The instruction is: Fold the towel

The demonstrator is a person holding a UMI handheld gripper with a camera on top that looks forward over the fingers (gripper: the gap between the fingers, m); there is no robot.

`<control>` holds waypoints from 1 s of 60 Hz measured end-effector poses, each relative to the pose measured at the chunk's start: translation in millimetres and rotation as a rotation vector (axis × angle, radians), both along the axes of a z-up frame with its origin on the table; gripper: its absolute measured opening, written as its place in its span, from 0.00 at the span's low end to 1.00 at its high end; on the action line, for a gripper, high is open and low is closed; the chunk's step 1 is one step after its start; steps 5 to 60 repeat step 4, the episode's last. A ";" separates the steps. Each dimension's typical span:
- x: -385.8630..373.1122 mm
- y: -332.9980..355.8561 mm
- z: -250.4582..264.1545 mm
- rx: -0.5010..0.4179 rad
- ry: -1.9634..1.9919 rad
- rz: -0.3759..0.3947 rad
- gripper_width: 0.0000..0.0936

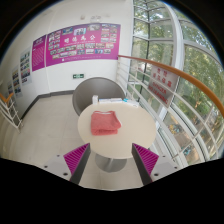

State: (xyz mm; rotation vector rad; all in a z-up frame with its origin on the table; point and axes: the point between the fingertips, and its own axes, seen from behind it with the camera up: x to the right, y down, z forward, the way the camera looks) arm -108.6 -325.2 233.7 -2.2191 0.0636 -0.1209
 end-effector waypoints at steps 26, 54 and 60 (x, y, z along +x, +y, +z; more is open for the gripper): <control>-3.0 -5.7 -0.1 0.000 0.000 0.003 0.92; -3.0 -5.7 -0.1 0.000 0.000 0.003 0.92; -3.0 -5.7 -0.1 0.000 0.000 0.003 0.92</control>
